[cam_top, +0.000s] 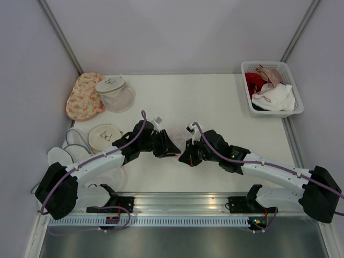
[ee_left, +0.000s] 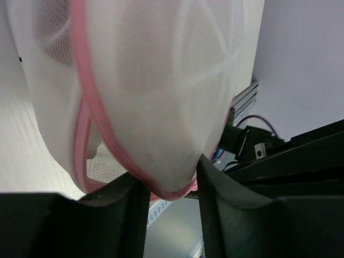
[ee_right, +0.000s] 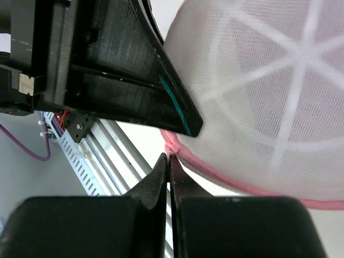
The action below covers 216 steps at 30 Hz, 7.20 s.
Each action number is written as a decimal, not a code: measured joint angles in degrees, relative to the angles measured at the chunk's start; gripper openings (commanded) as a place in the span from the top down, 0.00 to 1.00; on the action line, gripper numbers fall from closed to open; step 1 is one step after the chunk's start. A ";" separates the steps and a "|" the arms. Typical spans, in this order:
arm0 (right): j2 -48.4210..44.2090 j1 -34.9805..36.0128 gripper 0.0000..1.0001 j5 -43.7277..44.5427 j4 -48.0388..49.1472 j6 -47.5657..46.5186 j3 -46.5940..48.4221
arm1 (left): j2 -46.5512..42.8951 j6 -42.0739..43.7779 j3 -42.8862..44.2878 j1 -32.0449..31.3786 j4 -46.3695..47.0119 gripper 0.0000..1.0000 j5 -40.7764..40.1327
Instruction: Unzip the laundry bag and remove the bra
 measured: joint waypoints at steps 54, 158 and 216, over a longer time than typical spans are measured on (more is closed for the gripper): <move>-10.54 -3.80 1.00 26.45 -22.14 -0.20 4.35 | 20.04 13.57 26.73 8.76 -2.99 0.00 14.97; -16.04 -3.48 0.66 28.26 -36.37 7.32 4.74 | 21.35 22.67 23.63 -3.43 -8.63 0.98 -15.28; 10.21 -17.35 1.00 9.14 -22.49 -6.84 25.38 | 1.97 10.40 1.79 -3.87 4.44 0.98 -6.05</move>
